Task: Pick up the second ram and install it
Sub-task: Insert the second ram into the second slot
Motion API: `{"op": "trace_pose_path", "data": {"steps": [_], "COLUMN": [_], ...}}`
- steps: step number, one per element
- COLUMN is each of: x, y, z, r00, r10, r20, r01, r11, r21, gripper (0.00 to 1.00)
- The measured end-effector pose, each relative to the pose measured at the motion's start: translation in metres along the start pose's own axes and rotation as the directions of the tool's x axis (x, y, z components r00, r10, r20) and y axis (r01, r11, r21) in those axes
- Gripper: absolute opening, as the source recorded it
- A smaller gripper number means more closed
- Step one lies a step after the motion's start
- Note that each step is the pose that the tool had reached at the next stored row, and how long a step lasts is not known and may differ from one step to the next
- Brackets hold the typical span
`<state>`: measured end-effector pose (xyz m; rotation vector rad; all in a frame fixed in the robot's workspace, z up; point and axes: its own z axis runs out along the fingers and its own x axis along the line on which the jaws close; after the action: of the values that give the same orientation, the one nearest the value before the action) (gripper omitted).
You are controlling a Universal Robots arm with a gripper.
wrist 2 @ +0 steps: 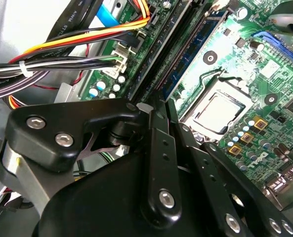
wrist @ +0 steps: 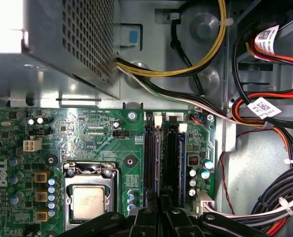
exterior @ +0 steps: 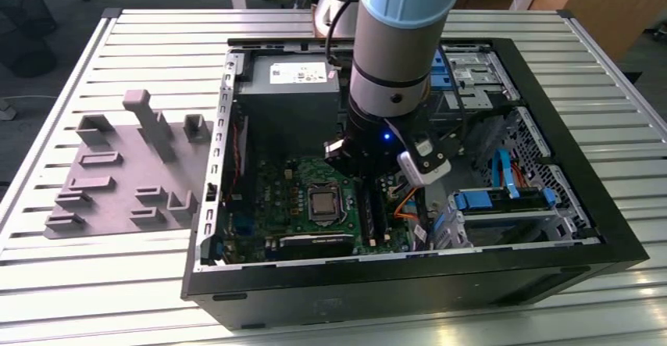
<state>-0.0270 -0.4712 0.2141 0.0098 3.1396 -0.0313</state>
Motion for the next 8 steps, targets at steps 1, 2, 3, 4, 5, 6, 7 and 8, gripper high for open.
{"op": "trace_pose_path", "data": {"steps": [1, 2, 3, 4, 5, 6, 7, 8], "x": [0.0, 0.0, 0.0, 0.0, 0.0, 0.0001, 0.0003, 0.0007], "y": [0.0, 0.0, 0.0, -0.0001, -0.0002, -0.0003, -0.0004, -0.0005], "z": [0.0001, 0.0001, 0.0002, 0.0002, -0.0003, -0.001, -0.0019, -0.0029], "r00": [1.0, 1.0, 1.0, 1.0, 1.0, 1.0, 1.0, 1.0], "r10": [0.002, 0.003, 0.003, 0.003, 0.003, 0.003, 0.003, 0.003], "r20": [-0.0001, -0.0001, -0.0001, 0.0, 0.0, 0.0, 0.0, 0.0], "r01": [-0.002, -0.003, -0.003, -0.003, -0.003, -0.003, -0.003, -0.003], "r11": [1.0, 1.0, 1.0, 1.0, 1.0, 1.0, 1.0, 1.0], "r21": [0.0001, 0.0001, -0.0001, -0.0005, -0.001, -0.0026, -0.004, -0.0053], "gripper": [0.14, 0.14, 0.14, 0.14, 0.14, 0.14, 0.14, 0.14]}}
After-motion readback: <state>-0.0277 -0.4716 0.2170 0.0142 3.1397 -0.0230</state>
